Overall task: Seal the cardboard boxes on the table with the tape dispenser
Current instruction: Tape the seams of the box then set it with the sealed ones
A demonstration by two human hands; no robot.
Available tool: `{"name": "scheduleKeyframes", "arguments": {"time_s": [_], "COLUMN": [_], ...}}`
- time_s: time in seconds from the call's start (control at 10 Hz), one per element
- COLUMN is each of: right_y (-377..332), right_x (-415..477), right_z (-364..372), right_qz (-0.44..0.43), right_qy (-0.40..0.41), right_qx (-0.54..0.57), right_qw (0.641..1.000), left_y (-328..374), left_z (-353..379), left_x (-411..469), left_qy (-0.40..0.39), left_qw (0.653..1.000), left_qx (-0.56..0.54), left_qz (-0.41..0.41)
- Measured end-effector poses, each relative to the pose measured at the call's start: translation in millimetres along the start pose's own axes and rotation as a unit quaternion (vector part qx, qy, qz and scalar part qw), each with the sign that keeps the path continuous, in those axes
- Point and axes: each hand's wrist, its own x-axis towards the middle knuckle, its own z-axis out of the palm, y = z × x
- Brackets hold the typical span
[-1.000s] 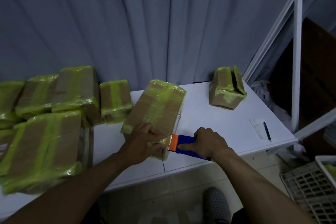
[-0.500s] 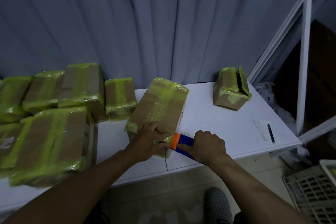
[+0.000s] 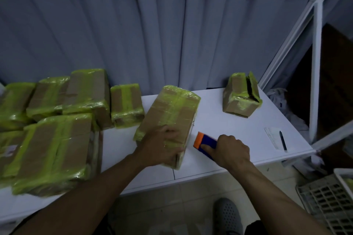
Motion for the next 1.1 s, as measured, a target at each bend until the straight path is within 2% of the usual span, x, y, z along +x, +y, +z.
{"name": "scheduleKeyframes", "arguments": {"time_s": [0.1, 0.2, 0.3, 0.4, 0.5, 0.6, 0.7, 0.9, 1.1], "right_y": [10.4, 15.4, 11.1, -2.3, -17.6, -32.0, -43.6, -64.4, -89.7], "right_x": [2.5, 5.5, 8.5, 10.2, 9.5, 6.0, 1.8, -0.9, 1.2], "right_z": [0.6, -5.3, -13.3, -18.3, -21.5, -23.8, -26.1, -24.4, -15.1], "right_qz": [0.025, 0.032, 0.018, 0.005, -0.012, -0.028, -0.040, -0.062, -0.110], "right_qy": [0.015, 0.047, 0.077, 0.074, 0.066, 0.059, 0.086, 0.106, 0.094], "right_qx": [0.075, 0.138, 0.193, 0.255, 0.266, 0.253, 0.218, 0.163, 0.166], "right_qw": [0.997, 0.989, 0.978, 0.964, 0.962, 0.965, 0.971, 0.979, 0.975], "left_y": [1.7, -11.9, -3.1, 28.8, 45.5, 31.9, 20.7, 26.9, 8.9], "left_z": [-13.5, -7.4, 4.7, 13.9, 16.1, 13.2, 13.0, -1.0, -30.2], "left_x": [10.3, 13.2, 9.1, -3.6, -21.8, -22.8, -20.2, -38.8, -64.9], "left_qy": [0.030, -0.039, -0.063, -0.076, 0.026, -0.009, -0.106, -0.130, -0.206], "left_qw": [0.990, 0.979, 0.979, 0.969, 0.970, 0.996, 0.993, 0.958, 0.925], "left_qx": [0.140, 0.198, 0.181, 0.211, 0.244, 0.081, 0.029, 0.253, 0.297], "left_qz": [0.001, -0.025, -0.070, -0.103, 0.000, 0.040, 0.043, -0.022, -0.117]}}
